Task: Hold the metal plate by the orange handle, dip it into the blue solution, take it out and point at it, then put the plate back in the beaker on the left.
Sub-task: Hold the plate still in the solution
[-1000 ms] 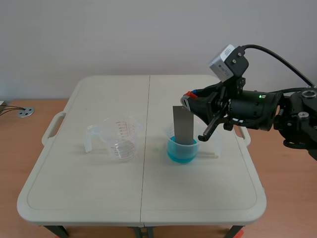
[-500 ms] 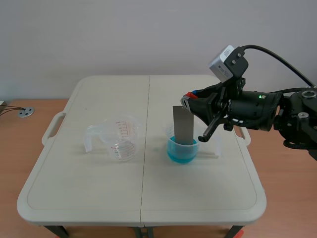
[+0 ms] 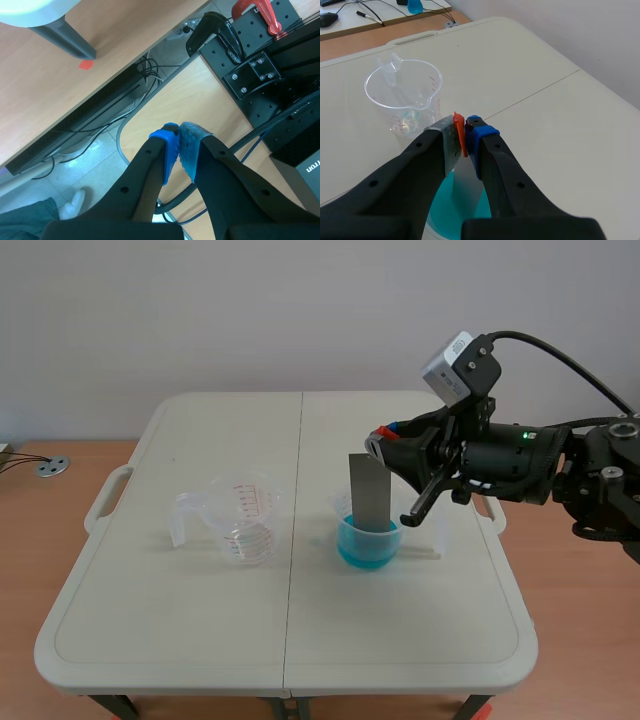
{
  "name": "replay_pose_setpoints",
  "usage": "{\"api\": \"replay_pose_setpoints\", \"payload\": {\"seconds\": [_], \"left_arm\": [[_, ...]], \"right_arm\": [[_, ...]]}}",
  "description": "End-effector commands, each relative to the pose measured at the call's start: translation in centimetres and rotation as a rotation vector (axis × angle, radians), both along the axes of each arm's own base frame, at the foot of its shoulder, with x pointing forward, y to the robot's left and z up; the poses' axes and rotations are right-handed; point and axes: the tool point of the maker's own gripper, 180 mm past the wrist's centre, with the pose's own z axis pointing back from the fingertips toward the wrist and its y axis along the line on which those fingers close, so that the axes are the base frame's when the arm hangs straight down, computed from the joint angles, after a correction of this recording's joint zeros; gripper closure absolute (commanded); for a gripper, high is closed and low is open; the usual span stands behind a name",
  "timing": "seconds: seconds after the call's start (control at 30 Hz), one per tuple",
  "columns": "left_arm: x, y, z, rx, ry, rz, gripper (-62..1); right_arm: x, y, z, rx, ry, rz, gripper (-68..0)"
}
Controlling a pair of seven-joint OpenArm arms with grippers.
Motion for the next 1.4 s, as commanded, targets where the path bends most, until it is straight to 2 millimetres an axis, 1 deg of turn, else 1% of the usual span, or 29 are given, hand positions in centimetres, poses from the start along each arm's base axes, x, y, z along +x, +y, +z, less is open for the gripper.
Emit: {"api": "replay_pose_setpoints", "payload": {"seconds": [0.0,1.13,1.37], "left_arm": [[0.14,-0.48,0.23,-0.02,-0.008,0.003,-2.7],[0.1,-0.47,0.21,-0.017,-0.008,-0.002,-2.7],[0.11,-0.47,0.2,-0.016,-0.009,-0.004,-2.7]], "right_arm": [[-0.25,-0.32,-0.22,-0.018,0.005,0.011,-1.5],[-0.25,-0.33,-0.23,-0.019,0.006,0.01,-1.5],[-0.12,-0.55,0.18,-0.007,-0.008,0.007,-1.5]]}}
